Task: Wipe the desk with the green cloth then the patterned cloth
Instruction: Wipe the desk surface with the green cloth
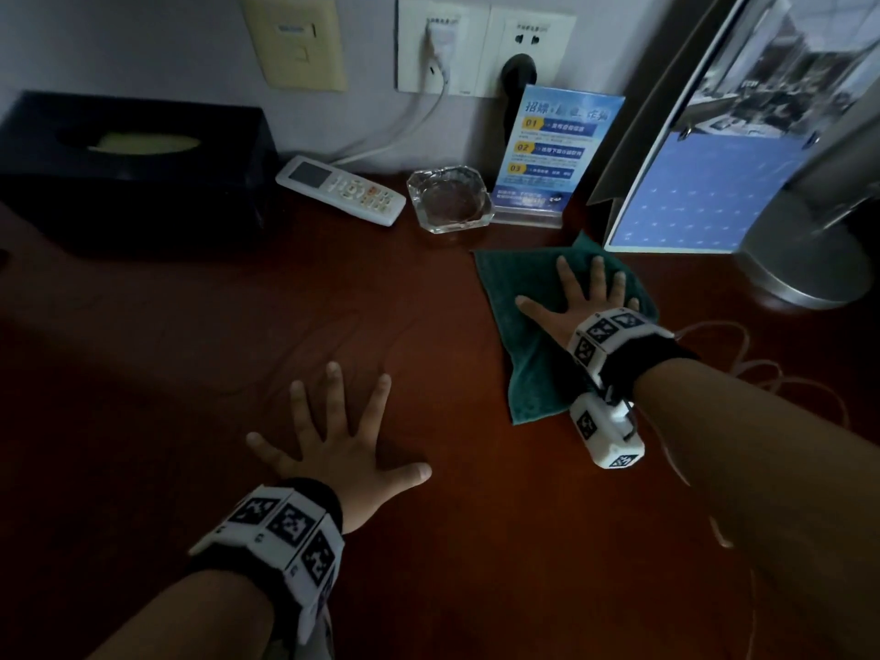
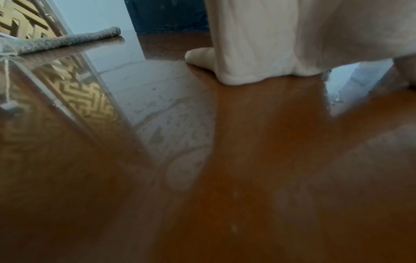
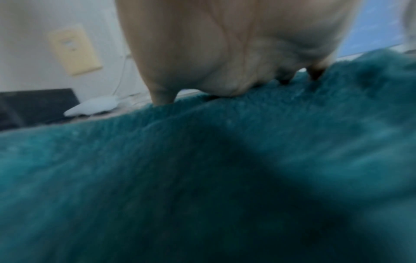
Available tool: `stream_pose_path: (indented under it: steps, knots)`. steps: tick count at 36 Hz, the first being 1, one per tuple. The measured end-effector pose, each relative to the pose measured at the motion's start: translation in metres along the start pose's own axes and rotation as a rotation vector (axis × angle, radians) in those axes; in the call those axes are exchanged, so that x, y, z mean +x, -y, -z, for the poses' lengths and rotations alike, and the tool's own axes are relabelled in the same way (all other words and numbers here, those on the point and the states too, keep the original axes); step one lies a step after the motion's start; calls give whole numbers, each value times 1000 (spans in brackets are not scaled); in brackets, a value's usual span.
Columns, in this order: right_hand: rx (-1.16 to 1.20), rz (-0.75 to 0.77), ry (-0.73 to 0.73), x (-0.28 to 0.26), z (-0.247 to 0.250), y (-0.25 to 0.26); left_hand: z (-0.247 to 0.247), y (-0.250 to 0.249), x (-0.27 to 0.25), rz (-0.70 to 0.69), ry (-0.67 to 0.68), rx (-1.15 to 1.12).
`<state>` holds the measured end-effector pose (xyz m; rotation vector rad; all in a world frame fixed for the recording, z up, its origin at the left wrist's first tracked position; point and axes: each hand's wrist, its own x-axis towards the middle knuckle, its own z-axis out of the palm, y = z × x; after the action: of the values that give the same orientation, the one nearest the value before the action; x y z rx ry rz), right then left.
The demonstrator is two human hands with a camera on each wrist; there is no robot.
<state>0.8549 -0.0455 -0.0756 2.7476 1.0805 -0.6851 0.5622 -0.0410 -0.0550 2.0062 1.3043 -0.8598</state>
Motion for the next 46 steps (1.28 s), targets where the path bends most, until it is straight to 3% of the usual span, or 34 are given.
stream_pose_path:
  steps: [6, 10, 12, 14, 23, 38, 46]
  knots:
    - [-13, 51, 41, -3, 15, -15, 2, 0, -1, 2, 8, 11]
    - [-223, 330, -33, -11, 22, -32, 3, -1, 0, 4, 5, 16]
    - [-294, 472, 7, -10, 22, -37, 2, 0, 0, 4, 3, 14]
    - [-334, 522, 70, -7, 20, -38, 2, 0, 0, 3, 2, 10]
    - [-279, 420, 100, 6, 16, -47, 2, -1, 0, 12, -3, -2]
    - [-114, 111, 86, -29, -8, -69, 0, 0, 1, 11, -56, -17]
    - [-89, 23, 94, -45, -19, -86, -2, 0, -2, 2, -78, -18]
